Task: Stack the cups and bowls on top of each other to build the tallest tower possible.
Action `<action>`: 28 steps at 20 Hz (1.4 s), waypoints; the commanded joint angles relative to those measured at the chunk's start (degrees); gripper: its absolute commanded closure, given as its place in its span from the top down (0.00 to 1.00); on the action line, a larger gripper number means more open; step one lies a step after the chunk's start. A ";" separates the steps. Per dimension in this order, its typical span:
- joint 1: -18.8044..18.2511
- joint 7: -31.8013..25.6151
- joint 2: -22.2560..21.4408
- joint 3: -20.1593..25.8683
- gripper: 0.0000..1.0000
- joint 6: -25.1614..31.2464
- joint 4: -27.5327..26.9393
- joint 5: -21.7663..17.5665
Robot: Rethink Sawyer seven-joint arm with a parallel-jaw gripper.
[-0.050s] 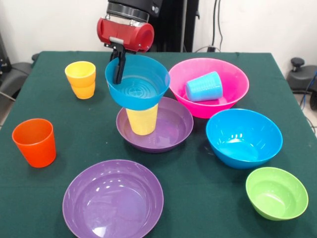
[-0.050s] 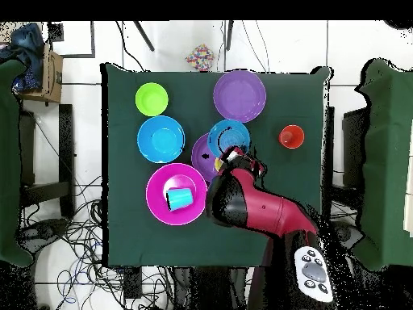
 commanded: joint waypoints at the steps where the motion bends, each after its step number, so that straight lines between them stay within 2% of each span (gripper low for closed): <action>1: -0.94 10.76 0.42 7.16 0.00 -0.01 3.10 1.94; 11: -0.13 10.71 -0.22 6.59 0.00 0.12 4.14 3.05; 15: 2.43 10.46 0.19 3.92 0.00 -0.46 3.77 4.25; 28: 1.22 10.07 -0.38 5.48 0.00 -0.41 4.65 4.31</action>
